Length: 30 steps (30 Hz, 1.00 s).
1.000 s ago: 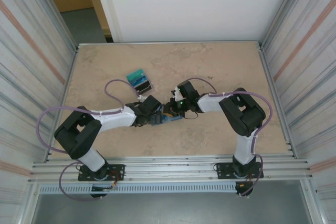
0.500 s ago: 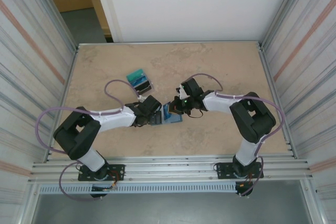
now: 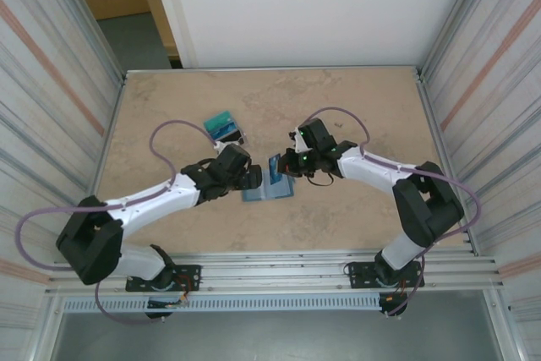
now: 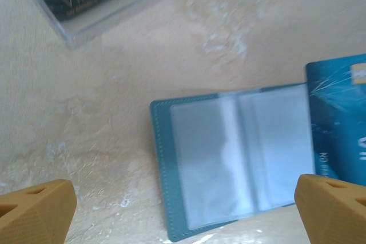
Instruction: Take the credit cards out of the card holder
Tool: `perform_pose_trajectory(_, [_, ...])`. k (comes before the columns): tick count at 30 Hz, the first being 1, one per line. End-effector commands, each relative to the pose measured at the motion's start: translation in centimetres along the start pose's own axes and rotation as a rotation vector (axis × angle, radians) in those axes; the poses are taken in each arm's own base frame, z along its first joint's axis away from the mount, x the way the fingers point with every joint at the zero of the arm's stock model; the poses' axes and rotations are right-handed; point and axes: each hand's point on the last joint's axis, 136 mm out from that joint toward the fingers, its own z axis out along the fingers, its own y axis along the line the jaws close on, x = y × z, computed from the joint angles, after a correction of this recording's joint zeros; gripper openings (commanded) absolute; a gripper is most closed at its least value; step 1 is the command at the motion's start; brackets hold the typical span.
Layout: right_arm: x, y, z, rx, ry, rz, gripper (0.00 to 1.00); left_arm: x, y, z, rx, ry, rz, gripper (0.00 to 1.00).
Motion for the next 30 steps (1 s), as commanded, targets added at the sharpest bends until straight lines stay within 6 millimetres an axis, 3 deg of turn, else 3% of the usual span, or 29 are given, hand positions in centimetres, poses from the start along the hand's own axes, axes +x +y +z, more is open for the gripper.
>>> perform_pose_trajectory(1, [-0.8,0.9,-1.7,-0.013,-0.048,-0.066,0.01,-2.8,-1.3,-2.5,0.083,-0.074,-0.007,0.99])
perform_pose_trajectory(8, [-0.5,2.5,-3.9,-0.023,-0.046,-0.233,0.01,-6.6,-3.1,-6.1,0.252,-0.160,0.098,0.99])
perform_pose_trajectory(15, [0.8,4.4,-6.2,-0.060,-0.006,-0.418,0.01,-8.7,-4.9,-8.6,0.421,-0.208,0.397,0.97])
perform_pose_trajectory(21, [1.8,6.4,-7.5,-0.147,0.009,-0.514,0.01,-7.7,-7.8,-9.1,0.587,-0.183,0.626,0.85])
perform_pose_trajectory(30, [3.6,8.6,-9.2,-0.266,0.045,-0.613,0.01,-5.0,-10.8,-10.4,0.899,-0.093,0.743,0.70])
